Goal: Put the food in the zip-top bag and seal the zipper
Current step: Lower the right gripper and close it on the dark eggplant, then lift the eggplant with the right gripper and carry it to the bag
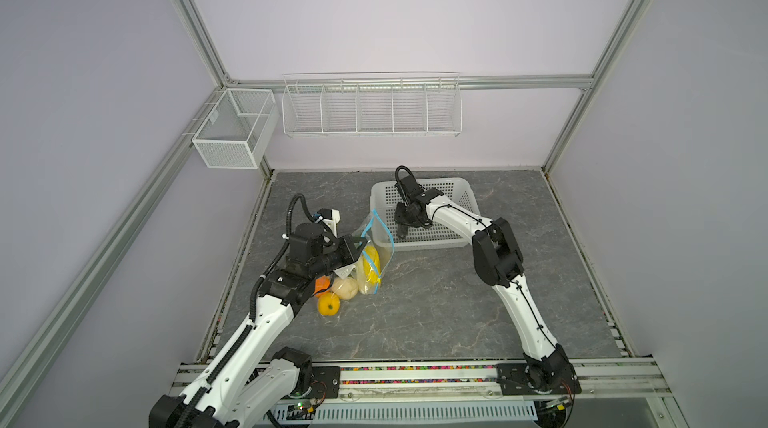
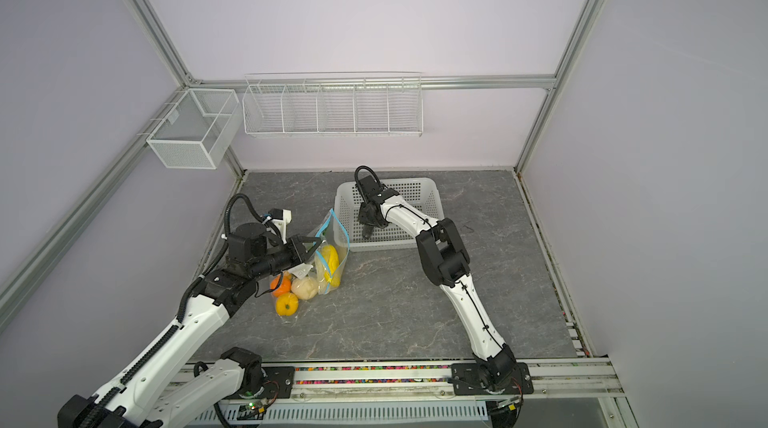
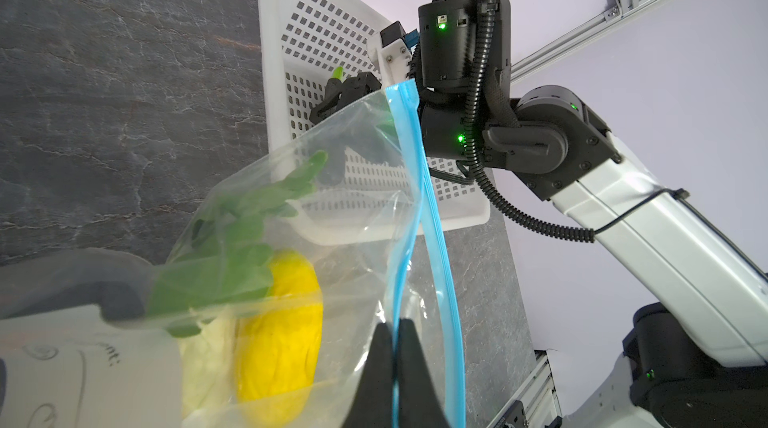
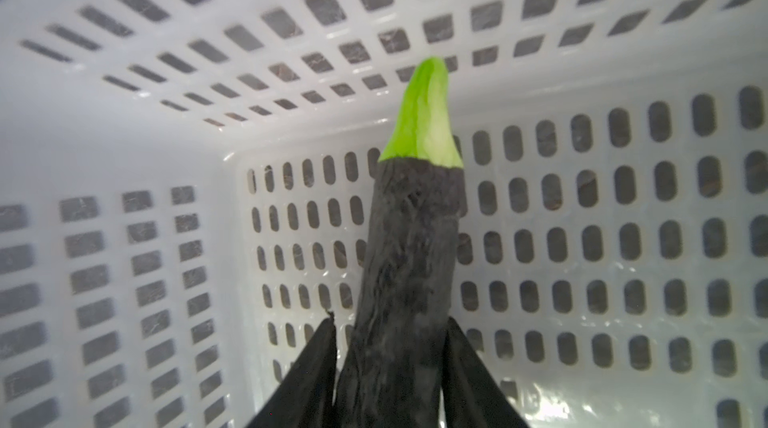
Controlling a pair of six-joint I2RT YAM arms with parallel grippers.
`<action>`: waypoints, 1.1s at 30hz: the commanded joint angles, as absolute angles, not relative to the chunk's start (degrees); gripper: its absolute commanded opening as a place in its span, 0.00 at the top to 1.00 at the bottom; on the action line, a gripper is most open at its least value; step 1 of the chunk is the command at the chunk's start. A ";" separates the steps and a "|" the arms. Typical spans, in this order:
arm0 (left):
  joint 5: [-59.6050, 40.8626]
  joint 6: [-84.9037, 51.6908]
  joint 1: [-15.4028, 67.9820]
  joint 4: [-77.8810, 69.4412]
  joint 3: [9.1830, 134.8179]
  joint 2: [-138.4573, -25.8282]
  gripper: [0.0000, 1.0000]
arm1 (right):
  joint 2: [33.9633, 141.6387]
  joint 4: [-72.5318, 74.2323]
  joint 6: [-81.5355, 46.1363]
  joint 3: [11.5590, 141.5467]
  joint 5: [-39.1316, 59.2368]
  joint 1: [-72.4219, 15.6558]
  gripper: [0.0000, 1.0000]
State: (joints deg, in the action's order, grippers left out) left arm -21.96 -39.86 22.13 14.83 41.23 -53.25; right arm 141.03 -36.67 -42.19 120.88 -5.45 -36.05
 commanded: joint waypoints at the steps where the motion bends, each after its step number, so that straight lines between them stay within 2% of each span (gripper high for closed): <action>1: -22.27 -40.12 21.94 13.76 40.86 -52.74 1.00 | 137.70 -35.64 -43.14 117.82 -4.18 -35.14 0.58; 19: -23.78 -41.39 21.89 10.66 39.81 -52.60 1.00 | 127.26 -27.20 -45.09 106.18 -1.28 -33.31 0.66; 33: -23.72 -41.58 21.90 11.31 39.44 -50.69 1.00 | 113.86 -6.94 -48.95 86.99 -5.07 -33.13 0.70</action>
